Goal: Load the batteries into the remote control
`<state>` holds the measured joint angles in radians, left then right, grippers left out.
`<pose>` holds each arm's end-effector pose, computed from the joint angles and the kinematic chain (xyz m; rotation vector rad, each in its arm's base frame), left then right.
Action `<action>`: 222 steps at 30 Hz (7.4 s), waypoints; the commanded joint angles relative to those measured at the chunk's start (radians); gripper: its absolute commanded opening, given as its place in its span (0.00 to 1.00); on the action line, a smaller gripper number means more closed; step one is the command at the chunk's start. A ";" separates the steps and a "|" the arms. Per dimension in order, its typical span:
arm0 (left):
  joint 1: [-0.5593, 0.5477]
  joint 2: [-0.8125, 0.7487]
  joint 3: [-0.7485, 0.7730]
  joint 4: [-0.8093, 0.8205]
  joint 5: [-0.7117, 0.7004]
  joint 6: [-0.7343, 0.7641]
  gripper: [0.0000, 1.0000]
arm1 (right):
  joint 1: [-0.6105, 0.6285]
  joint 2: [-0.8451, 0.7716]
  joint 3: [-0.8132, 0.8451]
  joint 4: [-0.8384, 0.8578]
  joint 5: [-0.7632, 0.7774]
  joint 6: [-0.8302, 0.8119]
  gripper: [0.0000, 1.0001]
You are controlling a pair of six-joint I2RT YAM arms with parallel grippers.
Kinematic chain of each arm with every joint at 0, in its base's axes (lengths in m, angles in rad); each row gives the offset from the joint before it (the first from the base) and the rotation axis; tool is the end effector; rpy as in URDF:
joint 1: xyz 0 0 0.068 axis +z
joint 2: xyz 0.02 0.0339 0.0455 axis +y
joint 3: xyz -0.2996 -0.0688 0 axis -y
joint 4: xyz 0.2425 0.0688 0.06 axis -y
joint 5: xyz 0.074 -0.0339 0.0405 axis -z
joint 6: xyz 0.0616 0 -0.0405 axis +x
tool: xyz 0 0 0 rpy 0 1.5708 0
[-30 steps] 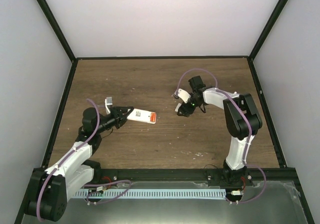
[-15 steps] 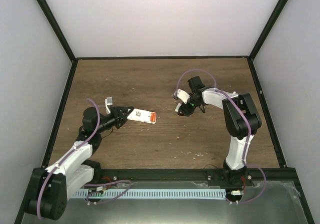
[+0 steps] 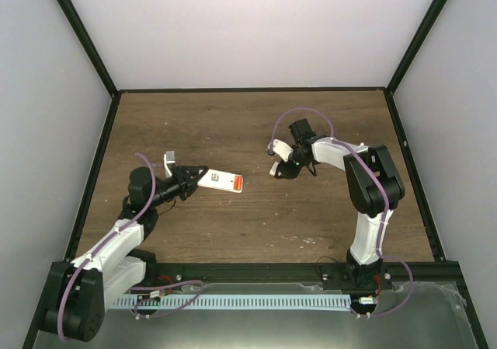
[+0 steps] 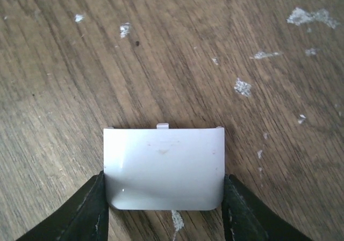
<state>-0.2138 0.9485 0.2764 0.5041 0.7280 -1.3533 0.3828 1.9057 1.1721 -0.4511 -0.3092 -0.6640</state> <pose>0.1777 -0.0805 0.2328 -0.5258 1.9893 -1.6963 0.3536 0.1626 0.1557 -1.4197 2.2956 0.3424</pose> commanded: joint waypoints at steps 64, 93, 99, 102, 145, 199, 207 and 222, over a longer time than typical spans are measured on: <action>0.037 0.975 -0.240 1.100 -0.004 0.233 0.01 | 0.346 -0.220 -0.211 0.286 -0.176 0.088 0.39; 0.037 0.993 -0.246 1.101 -0.043 0.253 0.35 | 0.392 -0.079 -0.122 0.183 -0.200 0.103 0.41; 0.037 0.992 -0.250 1.100 -0.047 0.253 0.37 | 0.410 -0.061 -0.112 0.175 -0.187 0.106 0.41; 0.036 0.992 -0.249 1.100 -0.047 0.252 0.37 | 0.421 -0.053 -0.107 0.173 -0.167 0.108 0.41; 0.037 0.984 -0.258 1.100 -0.050 0.257 0.07 | 0.444 -0.072 -0.155 0.120 -0.040 0.156 0.44; 0.036 0.992 -0.264 1.101 -0.052 0.260 0.06 | 0.481 -0.172 -0.089 0.111 0.084 0.146 0.70; 0.036 0.989 -0.261 1.100 -0.045 0.259 0.06 | 0.478 -0.114 -0.054 0.143 0.124 0.161 0.70; 0.039 0.991 -0.259 1.100 -0.040 0.255 0.06 | 0.476 -0.047 -0.025 0.170 0.154 0.181 0.70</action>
<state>-0.1741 1.9228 0.0372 1.5333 0.7017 -1.1446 0.8589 1.8240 1.1160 -0.2913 -0.1848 -0.4885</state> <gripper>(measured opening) 0.182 0.704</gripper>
